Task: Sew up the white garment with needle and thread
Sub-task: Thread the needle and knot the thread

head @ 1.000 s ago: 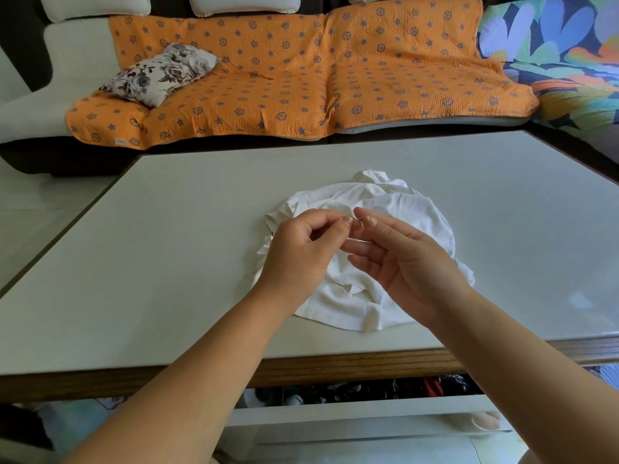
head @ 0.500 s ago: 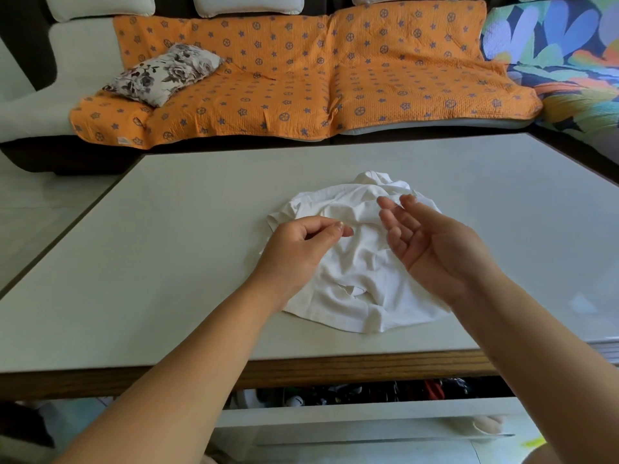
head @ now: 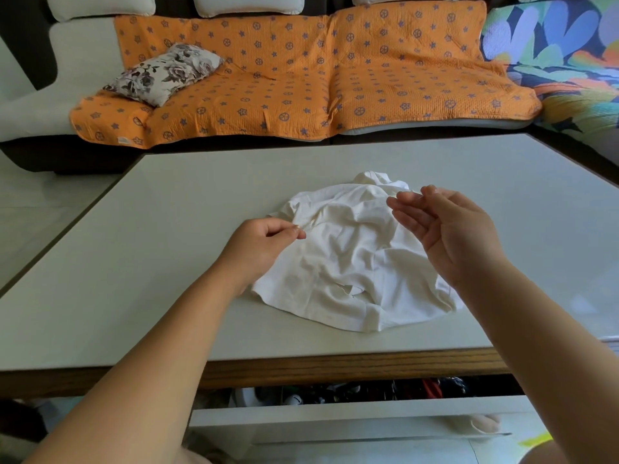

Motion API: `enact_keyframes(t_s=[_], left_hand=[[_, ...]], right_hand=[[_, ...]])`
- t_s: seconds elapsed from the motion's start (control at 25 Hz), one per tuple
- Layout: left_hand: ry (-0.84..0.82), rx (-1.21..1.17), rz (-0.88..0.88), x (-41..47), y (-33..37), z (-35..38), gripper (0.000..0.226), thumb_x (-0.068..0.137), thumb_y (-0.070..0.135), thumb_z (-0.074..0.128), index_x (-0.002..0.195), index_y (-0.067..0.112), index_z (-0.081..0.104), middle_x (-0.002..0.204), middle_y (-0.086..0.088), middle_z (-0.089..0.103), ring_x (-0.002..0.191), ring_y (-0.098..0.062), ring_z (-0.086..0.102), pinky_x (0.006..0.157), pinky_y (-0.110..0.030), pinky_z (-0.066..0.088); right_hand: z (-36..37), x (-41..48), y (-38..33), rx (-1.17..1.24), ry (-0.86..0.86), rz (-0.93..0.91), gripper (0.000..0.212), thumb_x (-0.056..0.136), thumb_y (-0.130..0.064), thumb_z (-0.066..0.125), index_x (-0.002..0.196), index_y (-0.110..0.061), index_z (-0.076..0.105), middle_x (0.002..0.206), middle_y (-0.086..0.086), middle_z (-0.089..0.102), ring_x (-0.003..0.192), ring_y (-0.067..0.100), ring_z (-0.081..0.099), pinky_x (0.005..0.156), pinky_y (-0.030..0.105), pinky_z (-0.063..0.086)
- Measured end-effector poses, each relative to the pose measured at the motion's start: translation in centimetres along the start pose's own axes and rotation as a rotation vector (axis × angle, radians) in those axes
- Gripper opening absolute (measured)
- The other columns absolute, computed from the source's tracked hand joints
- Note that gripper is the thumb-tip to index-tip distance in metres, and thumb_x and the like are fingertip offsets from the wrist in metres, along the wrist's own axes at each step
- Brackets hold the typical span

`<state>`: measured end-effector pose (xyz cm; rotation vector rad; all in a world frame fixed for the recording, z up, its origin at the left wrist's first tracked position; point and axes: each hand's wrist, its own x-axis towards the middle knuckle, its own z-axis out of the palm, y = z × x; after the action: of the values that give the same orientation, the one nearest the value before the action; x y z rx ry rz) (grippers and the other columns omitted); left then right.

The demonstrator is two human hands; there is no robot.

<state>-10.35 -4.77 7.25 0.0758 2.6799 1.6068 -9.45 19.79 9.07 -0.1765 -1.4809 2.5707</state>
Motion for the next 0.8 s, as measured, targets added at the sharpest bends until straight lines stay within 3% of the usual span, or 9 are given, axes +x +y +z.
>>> enact_keyframes(t_s=[0.04, 0.16, 0.24, 0.44, 0.64, 0.8], left_hand=[[0.004, 0.024, -0.005, 0.2, -0.5, -0.4, 0.018, 0.097, 0.025, 0.057, 0.092, 0.025, 0.074, 0.044, 0.018, 0.047, 0.044, 0.001, 0.042, 0.055, -0.015, 0.033], [0.041, 0.081, -0.039, 0.8, -2.2, -1.8, 0.017, 0.094, 0.028, 0.061, 0.085, 0.03, 0.075, 0.083, 0.007, 0.069, 0.076, -0.011, 0.055, 0.068, -0.024, 0.039], [0.07, 0.107, -0.07, 0.8, -2.9, -2.5, 0.016, 0.094, 0.028, 0.061, 0.087, 0.029, 0.076, 0.095, 0.008, 0.073, 0.089, -0.014, 0.06, 0.07, -0.022, 0.041], [0.053, 0.1, -0.103, 0.6, -3.8, -3.0, 0.014, 0.094, 0.027, 0.063, 0.085, 0.029, 0.074, 0.071, 0.007, 0.063, 0.072, -0.015, 0.05, 0.062, -0.025, 0.038], [0.07, -0.004, -0.182, 1.1, -5.7, -4.0, 0.011, 0.093, 0.02, 0.065, 0.087, 0.021, 0.073, 0.084, -0.004, 0.068, 0.082, -0.017, 0.061, 0.082, -0.029, 0.053], [0.041, -0.108, -0.237, 1.0, -6.1, -4.6, 0.015, 0.097, 0.015, 0.059, 0.088, 0.017, 0.07, 0.085, -0.002, 0.068, 0.077, -0.011, 0.062, 0.066, -0.018, 0.052]], right_hand=[[0.0, 0.0, -0.1, -0.019, 0.015, -0.013, 0.017, 0.104, -0.007, 0.042, 0.091, -0.006, 0.052, 0.079, 0.012, 0.071, 0.091, 0.031, 0.073, 0.087, 0.036, 0.059], [-0.2, 0.3, -0.4, -0.024, 0.075, -0.027, 0.017, 0.104, -0.008, 0.041, 0.092, -0.005, 0.052, 0.085, 0.015, 0.07, 0.098, 0.034, 0.072, 0.091, 0.038, 0.058], [-0.4, 0.5, -0.1, -0.045, 0.107, -0.032, 0.016, 0.105, -0.008, 0.041, 0.093, -0.005, 0.052, 0.088, 0.018, 0.07, 0.1, 0.035, 0.071, 0.091, 0.038, 0.058], [-0.4, 0.7, 1.2, -0.11, 0.151, -0.046, 0.015, 0.105, -0.011, 0.042, 0.096, -0.004, 0.052, 0.091, 0.017, 0.07, 0.097, 0.03, 0.073, 0.088, 0.034, 0.058], [-0.5, 0.8, 0.4, -0.043, 0.185, -0.062, 0.02, 0.105, -0.009, 0.041, 0.09, -0.005, 0.054, 0.086, 0.015, 0.069, 0.1, 0.032, 0.071, 0.092, 0.038, 0.057], [-0.7, 0.9, 0.2, -0.026, 0.188, -0.056, 0.019, 0.105, -0.008, 0.041, 0.091, -0.004, 0.053, 0.087, 0.016, 0.068, 0.099, 0.032, 0.072, 0.092, 0.039, 0.057]])
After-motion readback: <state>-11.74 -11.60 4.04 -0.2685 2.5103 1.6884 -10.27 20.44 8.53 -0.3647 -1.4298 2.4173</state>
